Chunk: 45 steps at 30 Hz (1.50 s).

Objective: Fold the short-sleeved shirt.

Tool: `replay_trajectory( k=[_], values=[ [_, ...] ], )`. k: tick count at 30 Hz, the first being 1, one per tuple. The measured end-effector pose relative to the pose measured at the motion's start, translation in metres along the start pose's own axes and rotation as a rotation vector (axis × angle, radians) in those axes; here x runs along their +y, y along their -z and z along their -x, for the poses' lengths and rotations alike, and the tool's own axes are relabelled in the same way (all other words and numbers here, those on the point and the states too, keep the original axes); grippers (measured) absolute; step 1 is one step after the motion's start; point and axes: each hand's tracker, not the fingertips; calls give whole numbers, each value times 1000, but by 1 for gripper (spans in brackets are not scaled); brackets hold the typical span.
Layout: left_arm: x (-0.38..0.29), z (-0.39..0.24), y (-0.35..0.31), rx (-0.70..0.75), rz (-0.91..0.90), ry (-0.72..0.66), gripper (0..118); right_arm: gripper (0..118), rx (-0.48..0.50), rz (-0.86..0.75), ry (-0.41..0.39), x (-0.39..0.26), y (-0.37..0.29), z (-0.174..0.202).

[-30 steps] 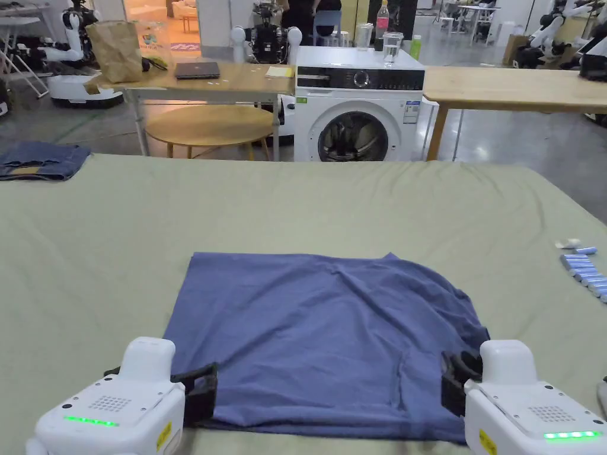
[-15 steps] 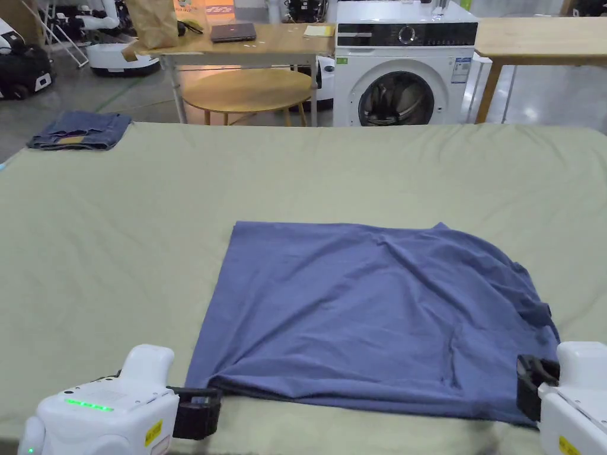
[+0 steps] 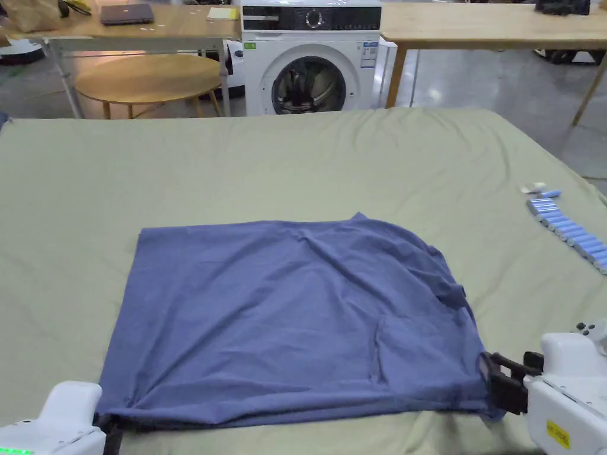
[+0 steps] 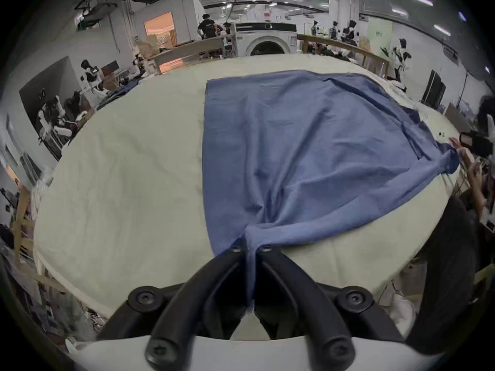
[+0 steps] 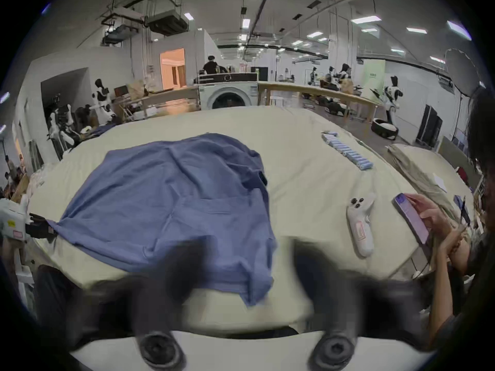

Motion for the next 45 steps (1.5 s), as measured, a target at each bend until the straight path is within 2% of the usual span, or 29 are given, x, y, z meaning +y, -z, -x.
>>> replay_trajectory(
  k=[1, 2, 3, 4, 7, 8, 9, 10, 11, 14, 16, 18, 22, 26, 29, 33, 36, 37, 38, 39, 40, 41, 43, 45],
  values=[
    [1, 1, -1, -4, 4, -1, 0, 116, -21, 40, -15, -1, 4, -3],
    [4, -3, -5, -5, 5, -5, 0, 117, -52, 103, -82, -3, 5, -4],
    [3, -3, -7, -3, 2, -9, 0, 117, -67, 84, -109, 3, 1, -2],
    [4, -2, -8, -5, -1, -12, 0, 117, -82, 110, -123, 5, 7, -1],
    [6, -1, -7, 3, 2, -15, 0, 116, -18, 187, -124, 9, 16, 4],
    [6, -1, -7, 4, 2, -16, 0, 111, 4, 217, -116, -15, 36, -7],
    [6, -2, -7, 4, 3, -19, 0, 93, 35, 248, -103, -16, 42, -7],
    [9, -6, -7, 4, 5, -22, 0, 37, 53, 274, -88, -16, 48, -8],
    [9, -7, -6, 5, 7, -24, 0, 2, 40, 266, -75, -17, 54, -10],
    [11, -10, -8, 9, 15, -25, 0, 1, 69, 237, 31, -23, 49, -11],
    [13, -12, -18, 50, 33, -15, 0, 1, 75, 203, 62, -11, 37, -17],
    [21, -5, -31, 49, 10, -16, 0, 1, 79, 187, 53, 2, 24, -14],
    [68, -2, -50, 60, -66, -6, 0, 1, 23, 88, -31, 49, 25, -1],
    [125, 3, -23, 90, -75, 33, 0, 1, -26, 50, -54, 95, 61, 19],
    [158, 12, 17, 92, -21, 24, 0, 1, -56, 90, -96, 113, 112, 29],
    [172, 28, 73, 100, 98, -34, 0, 1, -47, 196, -56, 107, 174, 28],
    [166, 35, 86, 80, 123, -67, 0, 2, -59, 230, -70, 97, 187, 30],
    [165, 35, 82, 85, 108, -78, 13, 4, -57, 225, -74, 96, 185, 30],
    [162, 34, 74, 92, 70, -103, 35, 14, -54, 208, -77, 96, 181, 29],
    [158, 33, 60, 102, -6, -123, 65, 41, -50, 177, -67, 96, 172, 29],
    [152, 30, 47, 99, -78, -125, 100, 86, -43, 153, -55, 95, 160, 32],
    [146, 25, 34, 107, -143, -129, 111, 104, -41, 141, -48, 95, 149, 36],
    [135, 10, 9, 119, -258, -136, 112, 105, 10, 30, -44, 91, 119, 51],
    [117, -10, -9, 110, -272, -122, 112, 105, 24, -40, -30, 83, 91, 70]
  ],
)
